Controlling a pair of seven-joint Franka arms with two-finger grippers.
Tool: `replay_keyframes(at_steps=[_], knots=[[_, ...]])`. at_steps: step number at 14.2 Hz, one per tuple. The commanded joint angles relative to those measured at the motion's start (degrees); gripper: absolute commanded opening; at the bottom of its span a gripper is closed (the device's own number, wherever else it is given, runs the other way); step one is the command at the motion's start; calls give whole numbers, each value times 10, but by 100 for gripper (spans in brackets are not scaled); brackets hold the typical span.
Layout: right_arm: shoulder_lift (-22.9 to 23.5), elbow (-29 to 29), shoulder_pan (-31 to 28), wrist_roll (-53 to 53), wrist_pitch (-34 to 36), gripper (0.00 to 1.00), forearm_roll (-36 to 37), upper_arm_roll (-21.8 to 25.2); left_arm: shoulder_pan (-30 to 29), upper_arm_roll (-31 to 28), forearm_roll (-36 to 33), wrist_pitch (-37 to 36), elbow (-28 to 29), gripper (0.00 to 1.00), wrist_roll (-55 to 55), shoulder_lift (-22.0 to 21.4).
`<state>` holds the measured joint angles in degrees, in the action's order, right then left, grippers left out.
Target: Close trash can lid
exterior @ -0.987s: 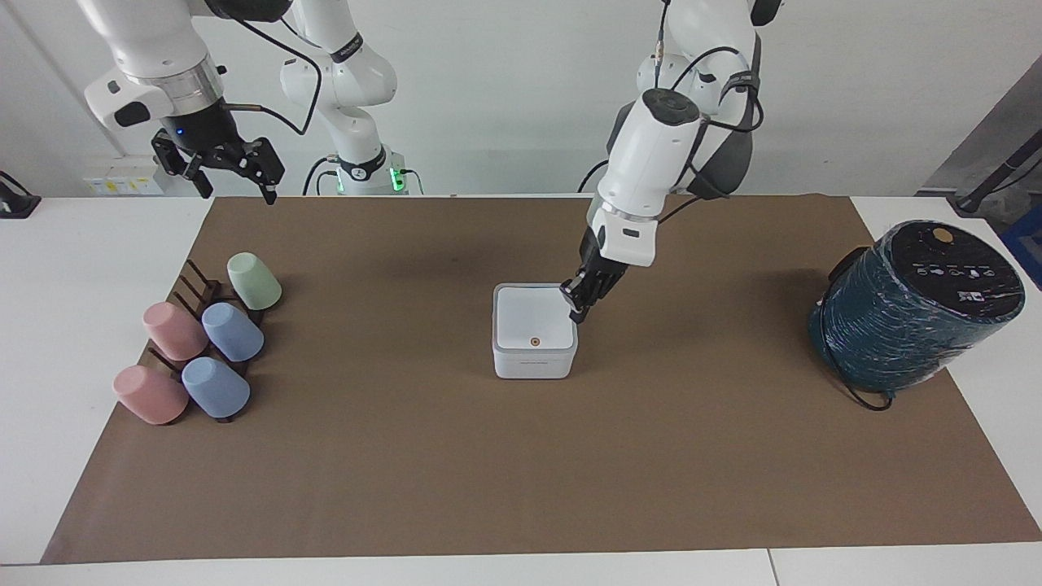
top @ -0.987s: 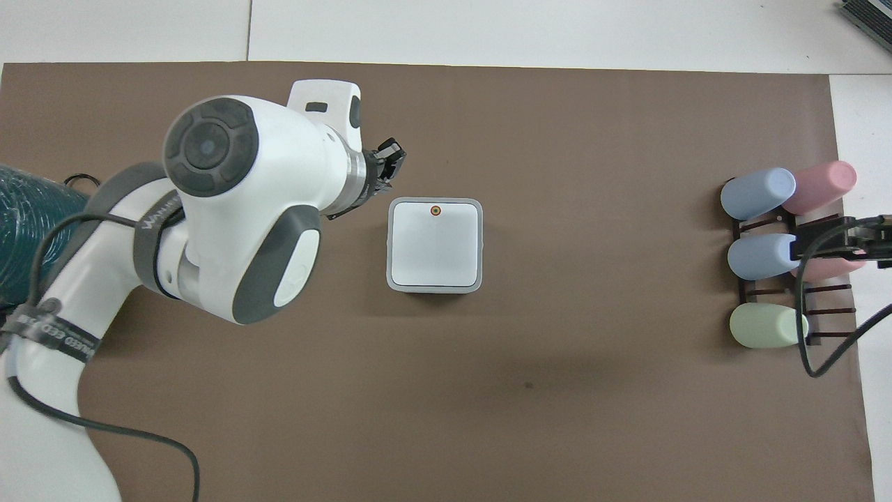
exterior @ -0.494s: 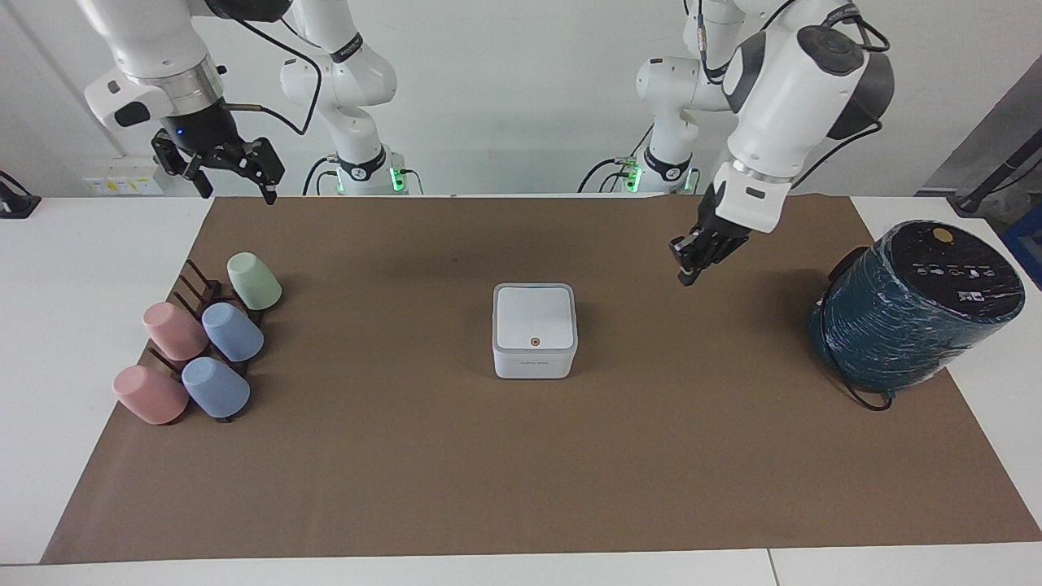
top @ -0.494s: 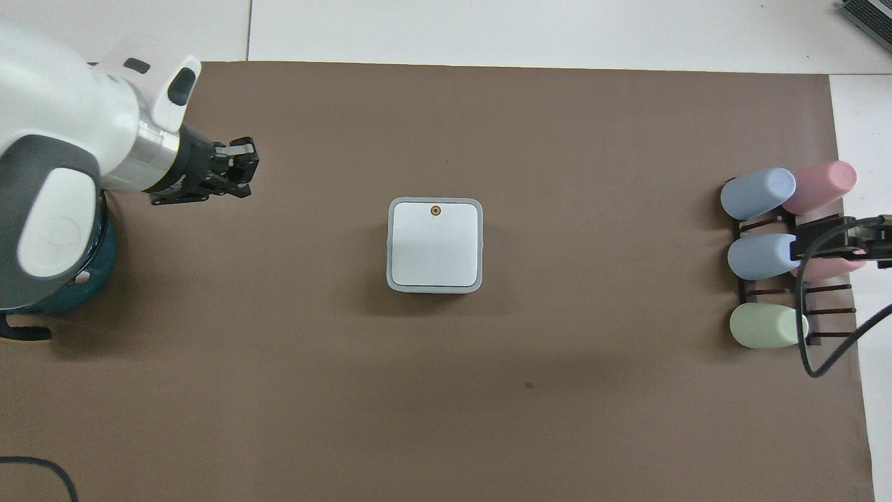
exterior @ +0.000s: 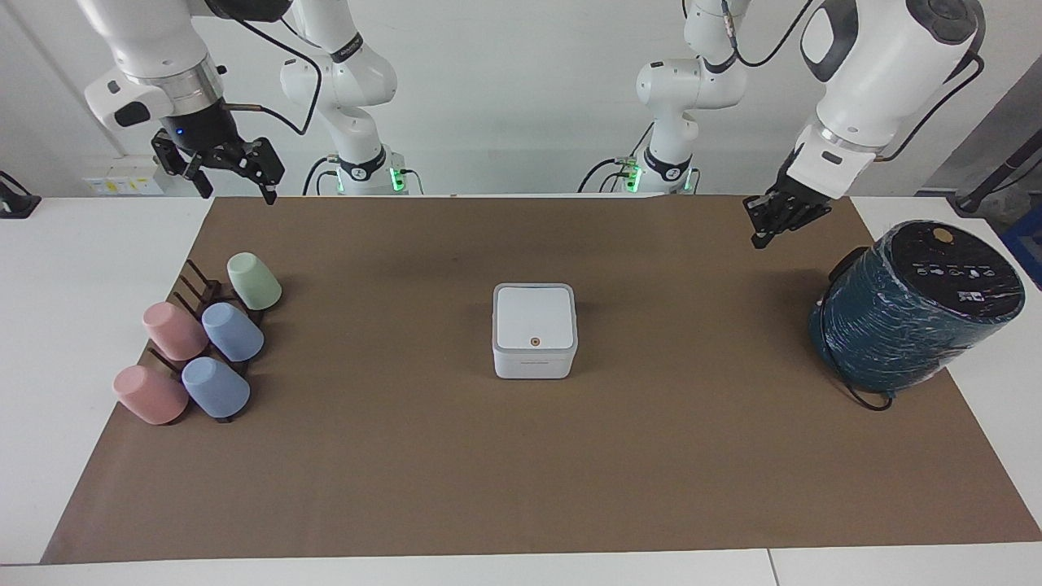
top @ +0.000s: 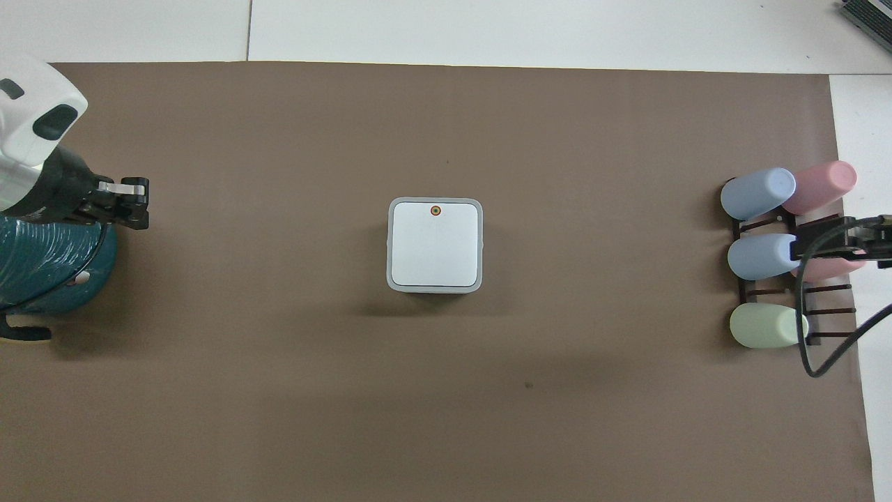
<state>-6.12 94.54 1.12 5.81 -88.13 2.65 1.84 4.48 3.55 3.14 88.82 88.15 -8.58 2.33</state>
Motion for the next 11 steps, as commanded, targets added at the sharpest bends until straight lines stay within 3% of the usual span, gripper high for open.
replay_keyframes(at_steps=[1, 3, 5, 7, 11], knots=[[-10, 8, -5, -2, 4, 100, -3, -3, -8, 3, -15, -22, 15, 10, 28, -31], [-10, 8, -5, -2, 4, 100, -3, -3, -9, 3, -15, -31, 25, 26, 29, -44], [-10, 8, -5, -2, 4, 100, -3, -4, -8, 3, -30, -30, 34, 72, 28, -54], [-10, 8, -5, -2, 4, 100, -3, -3, -4, 4, -54, -29, 33, 100, 29, -61], [-10, 8, -5, -2, 3, 100, -3, -3, -4, 4, -54, -22, 33, 100, 38, -69]])
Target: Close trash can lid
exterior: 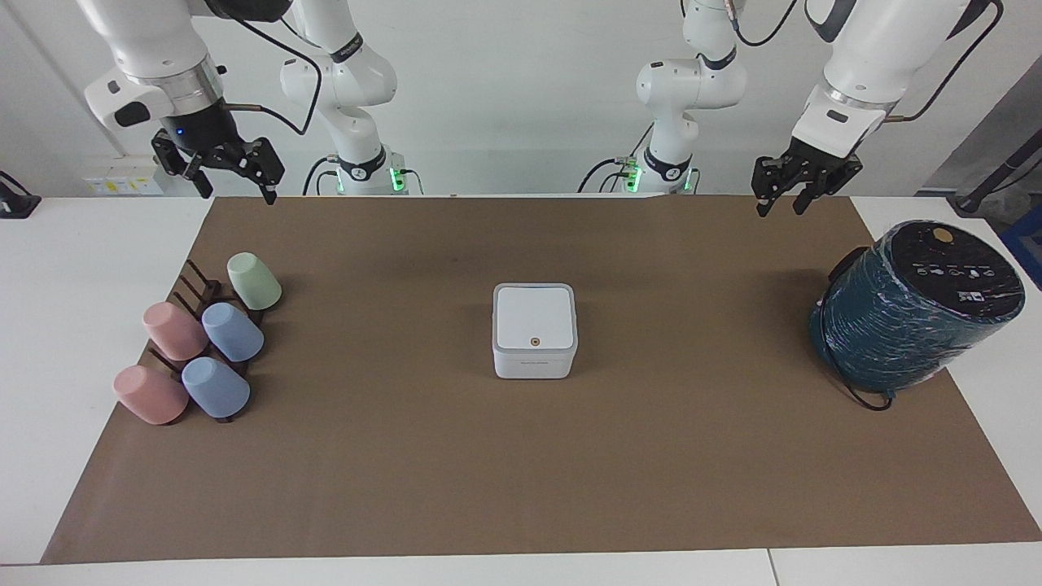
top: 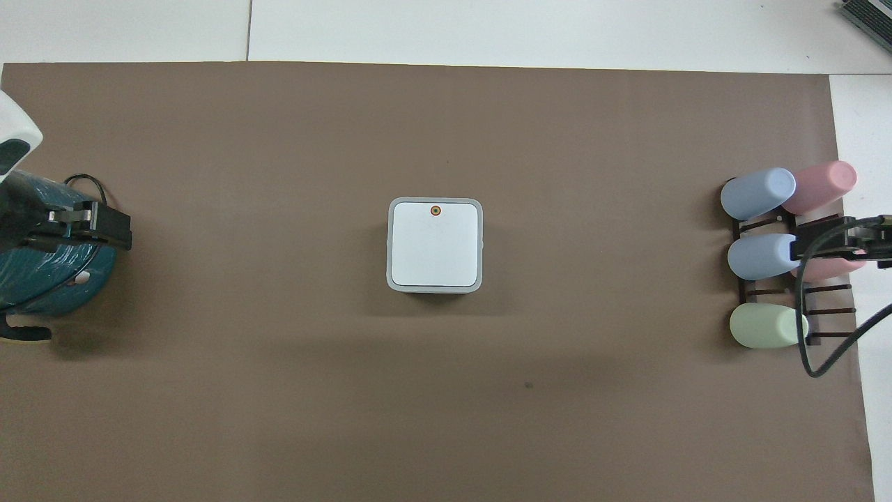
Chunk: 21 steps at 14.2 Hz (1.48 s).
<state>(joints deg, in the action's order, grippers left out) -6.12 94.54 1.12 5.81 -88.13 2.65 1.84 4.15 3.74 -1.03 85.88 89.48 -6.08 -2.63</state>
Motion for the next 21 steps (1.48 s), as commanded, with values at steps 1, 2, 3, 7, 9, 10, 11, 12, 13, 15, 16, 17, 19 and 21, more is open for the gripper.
replay_keyframes(at_steps=[1, 2, 3, 7, 9, 10, 11, 12, 13, 15, 16, 17, 19, 21], knots=[[-10, 8, -5, -2, 4, 100, -2, -4, 2, 3, -13, 10, 18, 100, 13, -19], [-10, 8, -4, -2, 4, 100, -3, -4, 2, 3, -13, 15, 18, 100, 12, -19], [-10, 8, -5, -2, 4, 100, -3, -3, 2, 4, -13, 24, 20, 100, 13, -19], [-10, 8, -5, -2, 4, 100, -3, -4, 3, 5, -12, 68, 23, 100, 23, -19], [-10, 8, -5, -2, 4, 100, -2, -4, 2, 4, -12, 69, 29, 100, 60, -20], [-10, 8, -5, -2, 4, 100, -3, -4, 0, 4, -12, 69, 30, 100, 61, -20], [-10, 8, -5, -2, 4, 100, -2, -4, -1, 4, -12, 70, 30, 100, 60, -20], [-10, 8, -5, -2, 4, 100, -3, -4, 0, 4, -12, 71, 30, 100, 53, -20], [-10, 8, -5, -2, 4, 100, -2, -4, 0, 4, -12, 73, 29, 100, 53, -19], [-10, 8, -5, -2, 4, 100, -3, -4, 3, 3, -12, 72, 30, 100, 53, -20], [-10, 8, -5, -2, 4, 100, -3, -3, 2, 4, -12, 72, 30, 100, 53, -20], [-10, 8, -4, -2, 4, 100, -3, -4, -1, 4, -12, 71, 30, 100, 52, -20], [-10, 8, -5, -2, 4, 100, -3, -4, -3, 4, -11, 71, 31, 100, 53, -20], [-10, 8, -4, -2, 4, 100, -2, -3, -3, 4, -11, 71, 38, 100, 53, -24]])
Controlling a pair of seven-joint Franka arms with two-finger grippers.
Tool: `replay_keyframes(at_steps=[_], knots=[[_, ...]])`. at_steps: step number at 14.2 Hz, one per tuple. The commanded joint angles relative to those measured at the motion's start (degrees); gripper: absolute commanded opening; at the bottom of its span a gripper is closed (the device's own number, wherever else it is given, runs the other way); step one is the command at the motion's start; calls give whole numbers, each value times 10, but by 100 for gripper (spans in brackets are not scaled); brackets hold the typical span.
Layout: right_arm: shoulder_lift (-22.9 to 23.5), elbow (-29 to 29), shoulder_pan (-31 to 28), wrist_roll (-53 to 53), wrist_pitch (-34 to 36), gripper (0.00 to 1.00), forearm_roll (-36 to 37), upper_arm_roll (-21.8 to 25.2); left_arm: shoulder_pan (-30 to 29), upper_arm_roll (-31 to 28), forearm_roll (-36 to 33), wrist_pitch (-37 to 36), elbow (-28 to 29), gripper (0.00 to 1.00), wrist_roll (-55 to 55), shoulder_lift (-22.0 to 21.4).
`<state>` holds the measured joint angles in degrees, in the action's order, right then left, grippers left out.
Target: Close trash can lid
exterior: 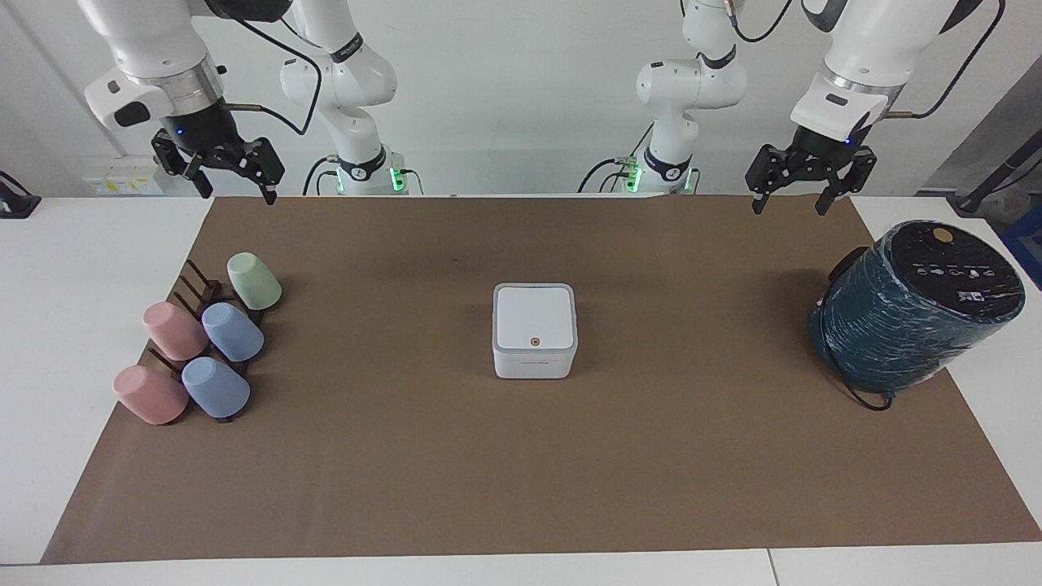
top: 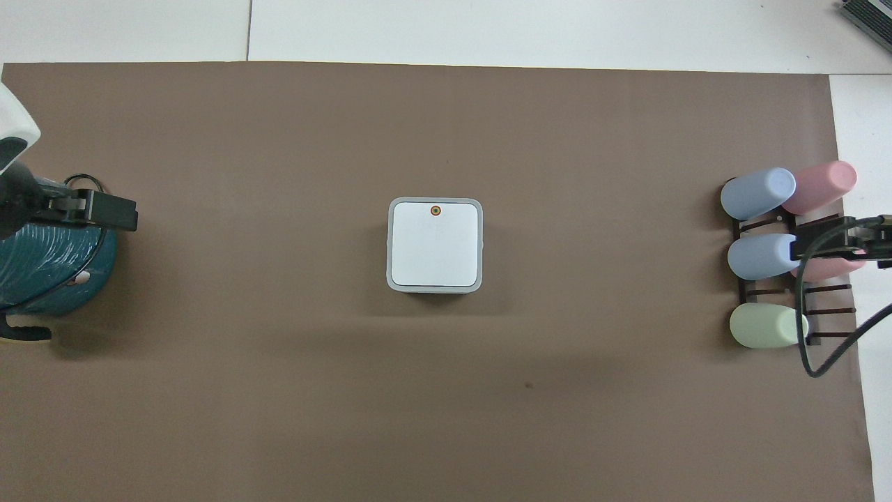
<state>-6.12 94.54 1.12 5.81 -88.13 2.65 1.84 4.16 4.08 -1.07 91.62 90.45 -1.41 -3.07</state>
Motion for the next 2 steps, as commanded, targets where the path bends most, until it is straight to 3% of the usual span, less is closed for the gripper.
replay_keyframes(at_steps=[1, 2], knots=[[-10, 7, -5, -2, 4, 100, -3, -3, -3, 1, -10, 15, 33, 100, 6, -22], [-10, 8, -5, -2, 4, 100, -3, -3, -3, 1, -10, 15, 36, 100, 6, -23]])
